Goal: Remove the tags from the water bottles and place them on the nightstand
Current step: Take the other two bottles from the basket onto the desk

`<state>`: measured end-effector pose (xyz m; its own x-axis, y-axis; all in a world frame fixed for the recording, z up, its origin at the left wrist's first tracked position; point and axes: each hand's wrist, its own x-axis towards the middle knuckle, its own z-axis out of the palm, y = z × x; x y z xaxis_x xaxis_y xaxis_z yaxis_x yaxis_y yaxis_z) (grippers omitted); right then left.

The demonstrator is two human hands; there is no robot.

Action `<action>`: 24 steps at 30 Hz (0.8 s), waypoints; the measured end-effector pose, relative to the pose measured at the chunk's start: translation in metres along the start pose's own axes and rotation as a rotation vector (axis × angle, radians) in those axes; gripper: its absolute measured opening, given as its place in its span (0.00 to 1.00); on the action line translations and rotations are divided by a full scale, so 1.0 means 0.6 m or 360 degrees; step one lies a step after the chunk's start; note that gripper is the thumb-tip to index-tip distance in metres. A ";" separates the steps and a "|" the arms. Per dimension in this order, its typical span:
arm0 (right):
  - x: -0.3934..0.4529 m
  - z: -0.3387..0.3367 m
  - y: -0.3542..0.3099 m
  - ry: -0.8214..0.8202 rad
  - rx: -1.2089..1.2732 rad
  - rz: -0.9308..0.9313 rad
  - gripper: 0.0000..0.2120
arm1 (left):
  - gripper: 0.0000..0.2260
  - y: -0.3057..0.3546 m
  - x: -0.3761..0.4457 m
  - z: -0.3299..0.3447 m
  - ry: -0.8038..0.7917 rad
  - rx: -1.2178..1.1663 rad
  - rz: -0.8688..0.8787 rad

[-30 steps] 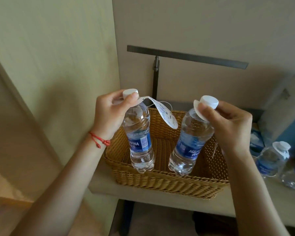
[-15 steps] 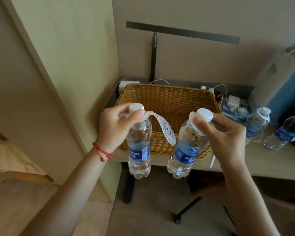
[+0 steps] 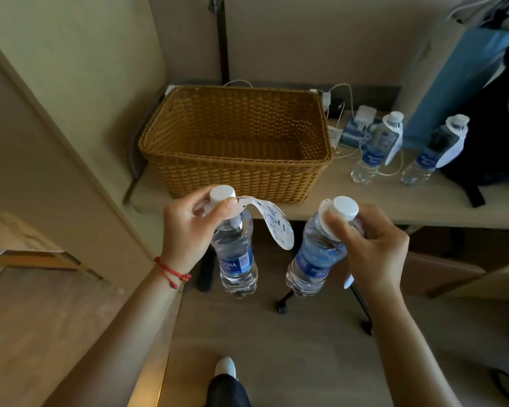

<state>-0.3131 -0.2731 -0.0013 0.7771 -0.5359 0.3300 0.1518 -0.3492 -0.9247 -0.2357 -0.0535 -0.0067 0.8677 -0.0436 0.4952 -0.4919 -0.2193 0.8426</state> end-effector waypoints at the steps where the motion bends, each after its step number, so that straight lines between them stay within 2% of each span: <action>1: -0.011 -0.020 0.006 0.0008 -0.0018 0.0006 0.07 | 0.08 0.006 -0.017 0.013 -0.0011 -0.0018 -0.0004; 12: -0.115 -0.200 0.068 0.0320 -0.0190 0.0059 0.08 | 0.12 0.058 -0.146 0.158 -0.0400 -0.0099 -0.0063; 15: -0.135 -0.234 0.078 0.0464 -0.0237 0.0097 0.10 | 0.17 0.061 -0.158 0.202 -0.0544 -0.0146 -0.0071; 19: -0.153 -0.272 0.092 0.0689 -0.0283 0.0184 0.07 | 0.15 0.064 -0.160 0.259 -0.0702 -0.0207 -0.0066; 24: -0.161 -0.313 0.099 0.0901 -0.0375 0.0202 0.08 | 0.16 0.066 -0.151 0.326 -0.0915 -0.0362 -0.0075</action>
<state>-0.4941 -0.3864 -0.0522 0.3264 -0.8860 0.3295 -0.1092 -0.3815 -0.9179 -0.3197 -0.2489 -0.0599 0.7575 -0.5710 0.3165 -0.4002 -0.0230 0.9162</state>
